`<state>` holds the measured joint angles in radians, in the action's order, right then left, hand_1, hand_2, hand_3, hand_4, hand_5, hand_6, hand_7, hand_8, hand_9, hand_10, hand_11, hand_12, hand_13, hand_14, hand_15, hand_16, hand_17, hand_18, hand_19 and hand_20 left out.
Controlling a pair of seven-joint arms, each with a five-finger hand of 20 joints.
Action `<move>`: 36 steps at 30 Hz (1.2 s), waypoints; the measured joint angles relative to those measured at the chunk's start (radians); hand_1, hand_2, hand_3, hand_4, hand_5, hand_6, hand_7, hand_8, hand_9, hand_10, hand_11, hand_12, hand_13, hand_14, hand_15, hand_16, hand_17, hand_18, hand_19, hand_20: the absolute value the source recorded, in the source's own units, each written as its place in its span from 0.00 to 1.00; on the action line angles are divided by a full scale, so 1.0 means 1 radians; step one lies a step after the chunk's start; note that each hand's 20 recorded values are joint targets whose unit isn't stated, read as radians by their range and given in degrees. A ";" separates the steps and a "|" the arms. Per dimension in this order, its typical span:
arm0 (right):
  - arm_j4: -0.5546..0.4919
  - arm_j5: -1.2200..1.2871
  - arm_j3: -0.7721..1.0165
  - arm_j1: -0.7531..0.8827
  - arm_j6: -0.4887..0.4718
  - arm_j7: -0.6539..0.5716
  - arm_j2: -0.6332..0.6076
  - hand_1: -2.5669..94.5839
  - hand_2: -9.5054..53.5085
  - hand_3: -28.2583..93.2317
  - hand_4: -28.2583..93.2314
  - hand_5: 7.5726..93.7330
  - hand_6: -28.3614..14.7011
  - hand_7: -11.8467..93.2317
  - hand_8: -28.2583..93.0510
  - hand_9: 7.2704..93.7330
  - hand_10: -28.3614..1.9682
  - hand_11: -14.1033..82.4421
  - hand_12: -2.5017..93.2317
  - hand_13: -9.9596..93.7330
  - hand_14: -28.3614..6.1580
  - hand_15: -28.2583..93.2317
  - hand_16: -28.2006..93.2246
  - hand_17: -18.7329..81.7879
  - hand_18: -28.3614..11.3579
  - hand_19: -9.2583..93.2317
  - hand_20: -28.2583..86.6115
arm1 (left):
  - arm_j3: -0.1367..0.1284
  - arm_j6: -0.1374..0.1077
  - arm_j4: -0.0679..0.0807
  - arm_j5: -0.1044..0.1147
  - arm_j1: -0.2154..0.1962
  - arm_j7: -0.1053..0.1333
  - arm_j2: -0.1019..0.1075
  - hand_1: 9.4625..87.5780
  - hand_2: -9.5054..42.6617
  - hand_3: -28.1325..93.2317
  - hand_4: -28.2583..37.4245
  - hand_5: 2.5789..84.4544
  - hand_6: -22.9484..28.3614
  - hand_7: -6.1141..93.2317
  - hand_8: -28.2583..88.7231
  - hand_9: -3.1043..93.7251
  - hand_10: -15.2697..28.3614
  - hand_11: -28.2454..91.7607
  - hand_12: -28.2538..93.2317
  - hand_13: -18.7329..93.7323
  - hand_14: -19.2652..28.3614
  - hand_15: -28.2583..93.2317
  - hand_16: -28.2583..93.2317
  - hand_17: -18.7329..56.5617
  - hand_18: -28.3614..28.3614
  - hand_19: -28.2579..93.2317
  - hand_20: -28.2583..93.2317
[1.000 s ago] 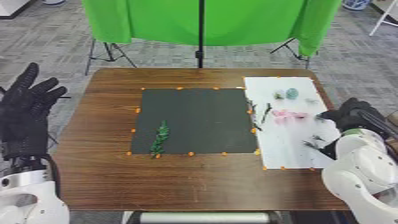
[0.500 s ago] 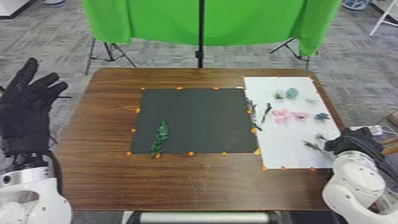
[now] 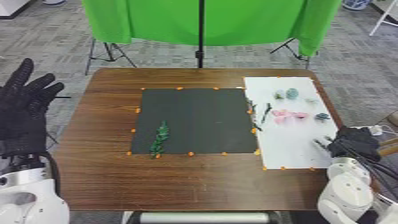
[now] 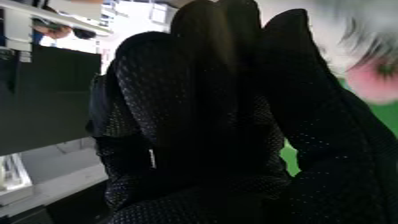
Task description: Arrange flowers
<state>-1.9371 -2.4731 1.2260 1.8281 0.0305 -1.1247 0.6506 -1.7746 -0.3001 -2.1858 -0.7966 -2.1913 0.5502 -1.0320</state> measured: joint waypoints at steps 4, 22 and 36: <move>-0.080 -0.031 0.003 0.003 0.015 0.009 -0.016 0.57 0.02 0.78 0.00 0.97 0.66 0.26 0.25 0.97 0.58 0.55 0.25 0.93 0.62 0.75 0.39 0.65 0.15 1.00 0.48 | -0.010 -0.002 -0.008 -0.004 -0.012 -0.002 -0.003 0.17 0.33 0.83 0.04 0.37 0.57 0.16 0.18 0.37 0.76 0.45 0.36 0.36 0.88 0.66 0.20 0.12 0.86 0.58 0.46; -0.108 -0.047 -0.560 -0.576 -0.095 0.217 0.225 0.57 0.00 0.79 0.00 0.99 0.65 0.28 0.26 1.00 0.57 0.58 0.26 0.95 0.62 0.77 0.40 0.68 0.13 1.00 0.55 | -0.031 -0.040 -0.040 0.004 -0.061 0.003 0.032 0.17 0.33 0.83 0.04 0.37 0.57 0.16 0.18 0.37 0.76 0.45 0.36 0.36 0.88 0.66 0.20 0.12 0.86 0.58 0.46; 0.174 -0.123 -0.674 -0.713 -0.282 0.315 0.587 0.53 0.00 0.81 0.02 1.00 0.66 0.36 0.24 1.00 0.58 0.66 0.24 0.96 0.58 0.82 0.40 0.70 0.10 1.00 0.63 | -0.025 -0.044 -0.047 0.000 -0.044 -0.001 0.059 0.17 0.33 0.84 0.04 0.37 0.57 0.16 0.18 0.37 0.76 0.45 0.36 0.36 0.89 0.66 0.20 0.12 0.86 0.58 0.46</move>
<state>-1.7629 -2.5957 0.5524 1.1150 -0.2518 -0.8098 1.2378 -1.7997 -0.3445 -2.2325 -0.7969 -2.2356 0.5492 -0.9728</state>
